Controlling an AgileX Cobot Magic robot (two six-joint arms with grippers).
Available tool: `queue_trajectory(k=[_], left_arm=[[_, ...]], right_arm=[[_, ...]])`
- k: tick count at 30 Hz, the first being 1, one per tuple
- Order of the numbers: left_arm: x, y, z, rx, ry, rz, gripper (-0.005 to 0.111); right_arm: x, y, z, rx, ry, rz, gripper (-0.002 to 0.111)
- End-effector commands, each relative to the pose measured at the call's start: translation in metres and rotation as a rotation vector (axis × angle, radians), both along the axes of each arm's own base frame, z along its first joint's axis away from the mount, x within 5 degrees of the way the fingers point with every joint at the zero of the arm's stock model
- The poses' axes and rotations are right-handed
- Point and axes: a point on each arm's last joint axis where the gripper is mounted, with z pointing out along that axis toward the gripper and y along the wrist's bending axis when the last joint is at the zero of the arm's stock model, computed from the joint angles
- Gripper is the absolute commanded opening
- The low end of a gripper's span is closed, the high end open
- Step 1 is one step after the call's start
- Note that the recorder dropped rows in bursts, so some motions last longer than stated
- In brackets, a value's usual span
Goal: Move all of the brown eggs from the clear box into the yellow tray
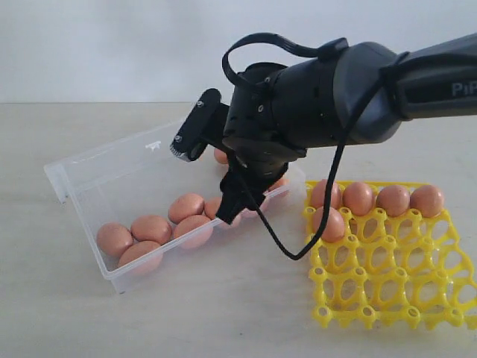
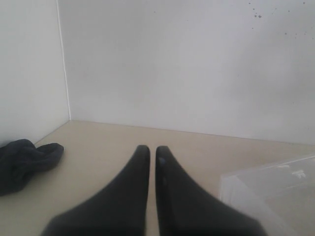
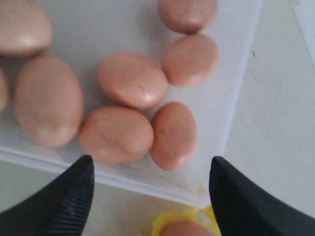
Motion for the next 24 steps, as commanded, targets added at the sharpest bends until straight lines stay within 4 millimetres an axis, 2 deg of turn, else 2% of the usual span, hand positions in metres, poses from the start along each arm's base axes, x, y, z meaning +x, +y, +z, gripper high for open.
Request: queue_trajectory(k=[1,4,6,7,9,12,14,16,19,24], left_arm=[[-0.001,0.0,0.002,0.007,-0.018,0.001,0.004],[-0.001,0.0,0.002,0.007,-0.018,0.001,0.004],[-0.001,0.0,0.002,0.007,-0.018,0.001,0.004],[-0.001,0.0,0.002,0.007,-0.018,0.001,0.004],[-0.001,0.0,0.002,0.007,-0.018,0.001,0.004],[-0.001,0.0,0.002,0.007,-0.018,0.001,0.004],[-0.001,0.0,0.002,0.007,-0.018,0.001,0.004],[-0.001,0.0,0.002,0.007,-0.018,0.001,0.004],[-0.001,0.0,0.002,0.007,-0.018,0.001,0.004],[-0.001,0.0,0.002,0.007,-0.018,0.001,0.004]], right_arm=[[-0.004,0.027,0.016,0.335,0.053,-0.138,0.059],[0.004,0.036,0.036,0.493,0.039,-0.192,0.059],[0.022,0.03,0.043,0.584,0.002,-0.246,0.059],[0.033,0.02,0.039,0.589,0.026,-0.34,0.059],[0.042,0.003,0.027,0.573,0.138,-0.451,0.059],[0.046,-0.021,0.02,0.521,0.265,-0.459,0.059],[0.057,-0.034,0.022,0.577,0.233,-0.505,0.059],[0.064,-0.037,0.023,0.697,0.238,-0.551,0.059],[0.065,-0.029,0.016,0.778,0.291,-0.561,0.059],[0.068,-0.022,-0.015,0.794,0.375,-0.613,0.059]])
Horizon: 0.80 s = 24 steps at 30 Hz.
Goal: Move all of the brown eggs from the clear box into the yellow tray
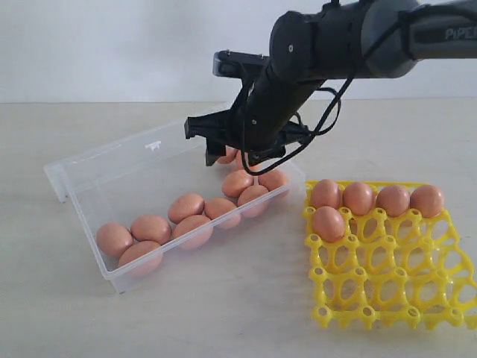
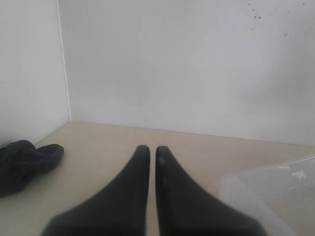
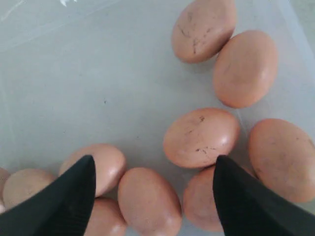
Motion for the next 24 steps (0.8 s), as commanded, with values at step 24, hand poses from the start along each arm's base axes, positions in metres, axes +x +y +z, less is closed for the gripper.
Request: queue_trajectory(k=[24], left_arm=[[-0.0005,-0.0001,0.002,0.006,-0.014,0.0,0.004]], right_arm=[[0.0067,0.0039,-0.0331,0.078,0.12,-0.161,0.059]])
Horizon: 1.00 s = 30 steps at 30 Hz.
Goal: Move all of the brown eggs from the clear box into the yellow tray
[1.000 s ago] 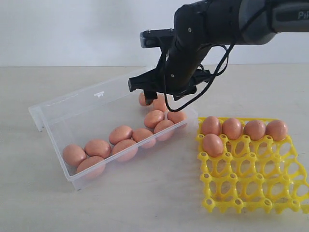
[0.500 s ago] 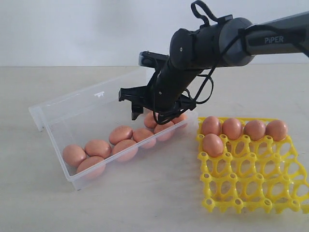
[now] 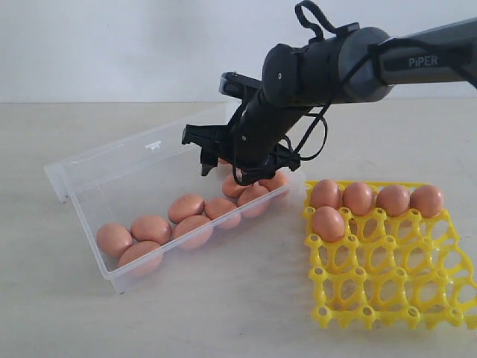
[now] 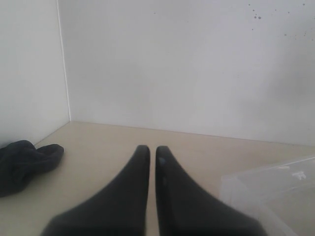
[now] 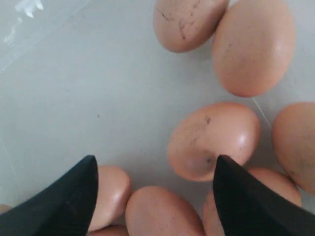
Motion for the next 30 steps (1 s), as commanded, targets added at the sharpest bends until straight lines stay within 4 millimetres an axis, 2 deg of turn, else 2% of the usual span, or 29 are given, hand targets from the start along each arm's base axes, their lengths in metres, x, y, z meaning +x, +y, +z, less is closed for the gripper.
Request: queue_trajectory(k=[1,9,16,25,27,30], left_arm=[[-0.001,0.0,0.002,0.006,-0.014,0.0,0.004],[-0.001,0.0,0.002,0.006,-0.014,0.0,0.004],[-0.001,0.0,0.002,0.006,-0.016,0.001,0.004],[-0.001,0.0,0.002,0.006,-0.014,0.0,0.004],[-0.001,0.0,0.002,0.006,-0.014,0.0,0.004],[-0.001,0.0,0.002,0.006,-0.014,0.0,0.004]], right_arm=[[-0.002,-0.004,-0.003,-0.04,0.036,0.005,0.059],[0.008,-0.013,-0.004,-0.066,-0.025,-0.103,0.059],[0.012,-0.014,-0.028,-0.032,0.033,-0.143,0.059],[0.018,-0.012,-0.041,-0.017,0.0,-0.159,0.059],[0.018,-0.012,-0.043,-0.017,0.004,-0.161,0.055],[0.018,-0.012,-0.044,-0.019,0.008,-0.161,0.043]])
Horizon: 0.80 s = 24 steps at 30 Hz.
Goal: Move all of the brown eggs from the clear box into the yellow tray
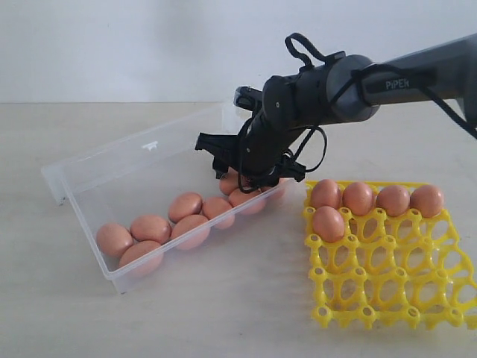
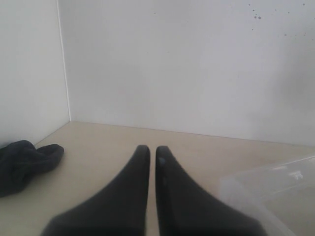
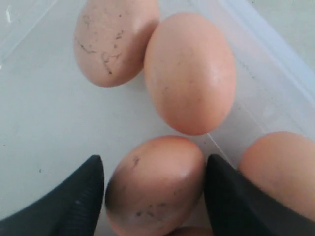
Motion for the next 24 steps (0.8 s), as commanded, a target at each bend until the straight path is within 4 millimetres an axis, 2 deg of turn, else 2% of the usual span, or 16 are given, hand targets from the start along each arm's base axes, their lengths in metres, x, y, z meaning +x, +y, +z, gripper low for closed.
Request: queue_trajectory(k=[1,5,10,15,24], left_arm=[[-0.001,0.0,0.002,0.006,-0.014,0.0,0.004],[-0.001,0.0,0.002,0.006,-0.014,0.0,0.004],[-0.001,0.0,0.002,0.006,-0.014,0.0,0.004],[-0.001,0.0,0.002,0.006,-0.014,0.0,0.004],[-0.001,0.0,0.002,0.006,-0.014,0.0,0.004]], right_arm=[[0.002,-0.003,-0.008,0.001,0.014,-0.016,0.038],[0.002,-0.003,-0.008,0.003,0.008,-0.017,0.027],[0.003,-0.003,-0.007,-0.022,-0.022,0.035,0.0],[0.002,-0.003,-0.001,-0.085,-0.059,0.159,0.0],[0.002,-0.003,0.024,-0.195,-0.206,0.378,0.0]])
